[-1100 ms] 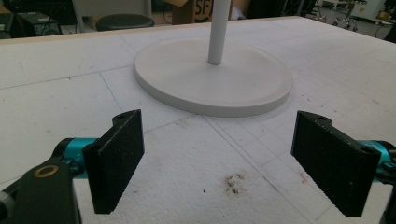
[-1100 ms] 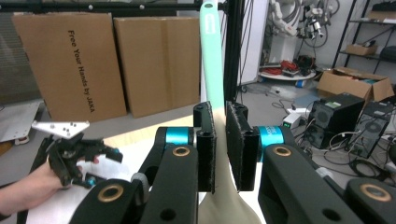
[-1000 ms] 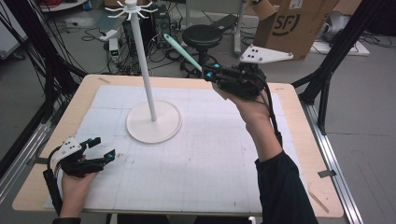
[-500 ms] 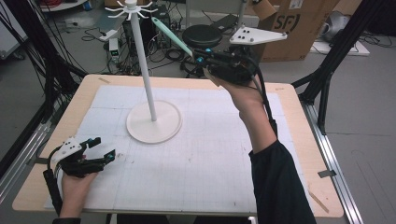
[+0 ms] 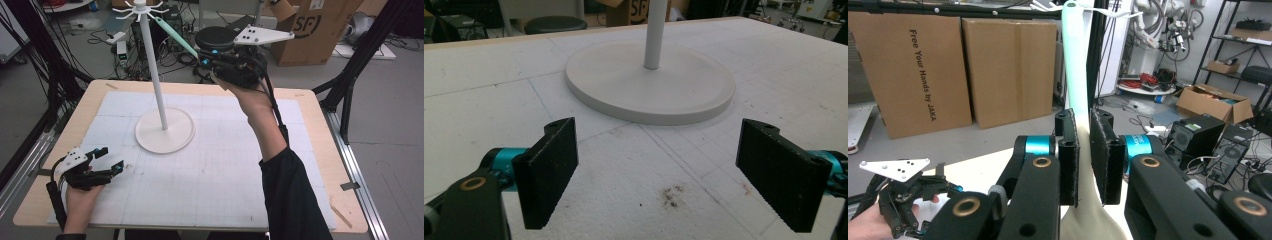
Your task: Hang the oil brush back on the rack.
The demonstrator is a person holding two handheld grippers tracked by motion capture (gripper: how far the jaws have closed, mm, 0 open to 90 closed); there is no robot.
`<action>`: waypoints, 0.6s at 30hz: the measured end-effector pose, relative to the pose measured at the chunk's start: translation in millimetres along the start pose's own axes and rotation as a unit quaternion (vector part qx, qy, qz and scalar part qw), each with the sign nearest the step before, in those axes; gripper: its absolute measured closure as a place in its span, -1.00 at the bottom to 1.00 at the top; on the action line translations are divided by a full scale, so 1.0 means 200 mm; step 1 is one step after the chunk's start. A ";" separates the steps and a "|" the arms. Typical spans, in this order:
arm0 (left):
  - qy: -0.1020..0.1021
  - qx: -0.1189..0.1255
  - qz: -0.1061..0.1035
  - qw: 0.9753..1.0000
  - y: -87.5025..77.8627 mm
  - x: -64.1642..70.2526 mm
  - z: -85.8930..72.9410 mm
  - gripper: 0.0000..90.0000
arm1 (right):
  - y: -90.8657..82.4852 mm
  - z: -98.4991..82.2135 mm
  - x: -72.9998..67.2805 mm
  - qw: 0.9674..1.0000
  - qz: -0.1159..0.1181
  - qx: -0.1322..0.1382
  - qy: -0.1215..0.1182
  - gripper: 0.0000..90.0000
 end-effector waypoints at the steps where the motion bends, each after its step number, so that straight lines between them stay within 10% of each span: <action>1: 0.001 0.000 0.000 1.000 0.00 0.00 0.00 -0.61 | 0.00 0.00 0.00 1.000 -0.001 0.001 0.000 0.84; 18: 0.002 0.001 -0.001 1.000 0.00 0.00 0.00 -0.61 | 0.00 0.00 0.05 1.000 -0.017 0.005 0.012 0.85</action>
Point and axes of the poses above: each handheld gripper's, and its own axes: y roughly forward along the jaws, z roughly out of its top, x roughly to its right, the point moved 9 cm from there along y, roughly forward along the jaws, and after that the axes turned 9 degrees about -z, right-handed, at the moved point
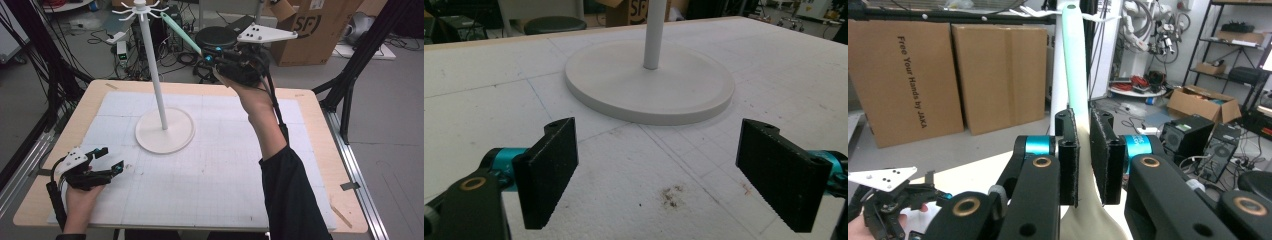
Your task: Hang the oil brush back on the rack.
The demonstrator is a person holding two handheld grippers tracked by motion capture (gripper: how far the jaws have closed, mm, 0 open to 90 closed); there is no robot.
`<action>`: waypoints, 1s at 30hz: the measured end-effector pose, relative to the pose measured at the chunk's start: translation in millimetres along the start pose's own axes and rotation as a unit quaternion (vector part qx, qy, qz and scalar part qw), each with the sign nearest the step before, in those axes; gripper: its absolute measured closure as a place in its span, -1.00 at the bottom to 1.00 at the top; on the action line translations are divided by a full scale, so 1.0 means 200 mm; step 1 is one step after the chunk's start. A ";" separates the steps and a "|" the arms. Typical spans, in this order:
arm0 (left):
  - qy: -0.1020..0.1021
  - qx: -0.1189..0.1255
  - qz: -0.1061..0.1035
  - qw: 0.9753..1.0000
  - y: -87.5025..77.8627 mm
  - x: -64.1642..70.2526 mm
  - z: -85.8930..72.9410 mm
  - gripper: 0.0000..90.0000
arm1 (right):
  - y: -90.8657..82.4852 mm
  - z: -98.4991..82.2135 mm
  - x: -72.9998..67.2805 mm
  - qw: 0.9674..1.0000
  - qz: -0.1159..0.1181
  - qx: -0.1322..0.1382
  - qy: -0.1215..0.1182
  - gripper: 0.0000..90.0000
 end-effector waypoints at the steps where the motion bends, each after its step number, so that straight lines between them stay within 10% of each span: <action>1: 0.000 0.000 0.000 1.000 0.00 0.00 0.00 -0.61 | 0.00 0.00 0.00 1.000 0.001 -0.002 0.001 0.85; 30: -0.001 0.000 -0.001 1.000 0.00 0.00 0.00 -0.61 | 0.07 -0.04 -0.03 1.000 0.009 -0.010 0.001 0.84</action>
Point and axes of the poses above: each handheld gripper's, and its own axes: y roughly forward along the jaws, z roughly out of its top, x roughly to its right, the point moved 9 cm from there along y, roughly forward along the jaws, and after that the axes turned 9 degrees about -z, right-handed, at the moved point
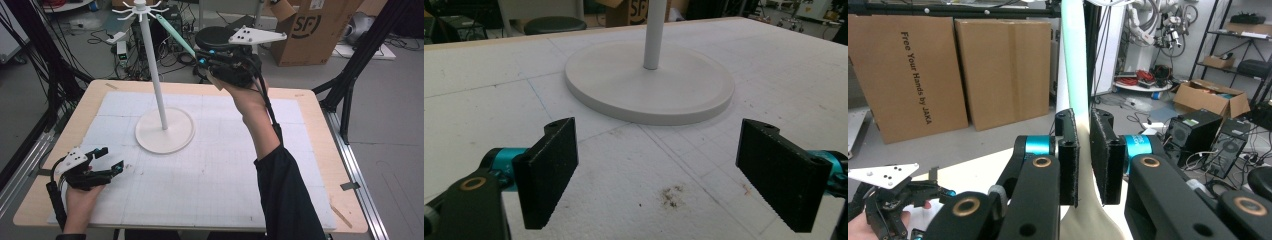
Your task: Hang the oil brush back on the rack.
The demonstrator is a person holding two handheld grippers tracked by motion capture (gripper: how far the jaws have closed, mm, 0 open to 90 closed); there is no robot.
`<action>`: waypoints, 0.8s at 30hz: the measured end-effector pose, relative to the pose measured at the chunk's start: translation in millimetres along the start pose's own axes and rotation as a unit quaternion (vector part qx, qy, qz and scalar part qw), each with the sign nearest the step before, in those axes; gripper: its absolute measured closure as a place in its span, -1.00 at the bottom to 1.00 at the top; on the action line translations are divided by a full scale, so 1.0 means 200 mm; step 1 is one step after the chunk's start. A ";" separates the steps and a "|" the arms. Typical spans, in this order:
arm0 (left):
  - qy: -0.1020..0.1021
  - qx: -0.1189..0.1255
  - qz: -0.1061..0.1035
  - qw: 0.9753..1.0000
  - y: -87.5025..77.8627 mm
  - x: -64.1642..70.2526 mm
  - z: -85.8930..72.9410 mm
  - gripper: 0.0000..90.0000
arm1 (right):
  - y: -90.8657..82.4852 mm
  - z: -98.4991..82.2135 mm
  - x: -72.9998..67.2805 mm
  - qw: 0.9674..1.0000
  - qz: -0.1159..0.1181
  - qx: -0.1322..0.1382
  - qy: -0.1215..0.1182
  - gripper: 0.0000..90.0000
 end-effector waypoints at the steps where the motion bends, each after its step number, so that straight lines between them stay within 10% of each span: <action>1: 0.000 0.000 0.000 1.000 0.00 0.00 0.00 -0.61 | 0.00 0.00 0.00 1.000 0.000 -0.002 0.001 0.84; 24: -0.003 0.002 0.000 1.000 0.00 0.00 0.00 -0.61 | -0.01 -0.15 -0.02 0.999 0.034 -0.039 -0.011 0.26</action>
Point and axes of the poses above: each handheld gripper's, and its own axes: y roughly forward along the jaws, z roughly out of its top, x roughly to its right, the point moved 9 cm from there along y, roughly forward along the jaws, and after that the axes turned 9 degrees about -z, right-handed, at the moved point
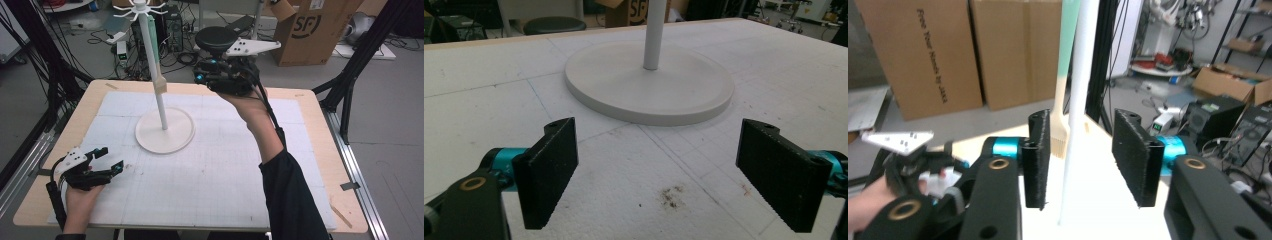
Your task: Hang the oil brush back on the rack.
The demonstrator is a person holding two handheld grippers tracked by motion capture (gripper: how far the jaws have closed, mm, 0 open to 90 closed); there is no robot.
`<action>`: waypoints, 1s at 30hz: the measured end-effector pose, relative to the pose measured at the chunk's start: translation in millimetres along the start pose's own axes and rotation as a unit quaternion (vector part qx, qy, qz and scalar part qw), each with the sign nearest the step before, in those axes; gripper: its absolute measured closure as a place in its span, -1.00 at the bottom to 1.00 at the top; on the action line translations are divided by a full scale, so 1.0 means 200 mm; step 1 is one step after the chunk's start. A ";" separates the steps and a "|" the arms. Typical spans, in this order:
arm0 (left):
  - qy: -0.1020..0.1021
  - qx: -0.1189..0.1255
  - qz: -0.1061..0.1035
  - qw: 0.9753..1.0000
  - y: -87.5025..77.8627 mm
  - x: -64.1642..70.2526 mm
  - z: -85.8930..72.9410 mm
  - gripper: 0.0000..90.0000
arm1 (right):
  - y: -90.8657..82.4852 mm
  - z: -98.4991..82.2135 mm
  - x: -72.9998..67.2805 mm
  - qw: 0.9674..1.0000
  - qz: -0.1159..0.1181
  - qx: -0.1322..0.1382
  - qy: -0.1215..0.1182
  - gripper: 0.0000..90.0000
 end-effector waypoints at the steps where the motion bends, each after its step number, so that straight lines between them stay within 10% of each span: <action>1: 0.000 0.000 0.000 1.000 0.00 0.00 0.00 -0.61 | -0.01 -0.02 0.00 1.000 0.003 -0.001 0.000 0.24; 16: -0.002 0.000 0.003 1.000 0.00 0.00 0.00 -0.61 | -0.31 -0.55 0.07 0.999 0.026 -0.033 0.030 -0.20; 30: -0.004 -0.001 0.002 1.000 0.00 0.00 0.00 -0.61 | -0.55 -1.11 0.10 0.995 -0.017 -0.062 0.077 -0.44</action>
Point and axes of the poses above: each handheld gripper's, and its own axes: y roughly forward along the jaws, z roughly out of its top, x roughly to its right, the point moved 9 cm from there along y, roughly forward along the jaws, and after that the axes turned 9 degrees about -z, right-handed, at the moved point
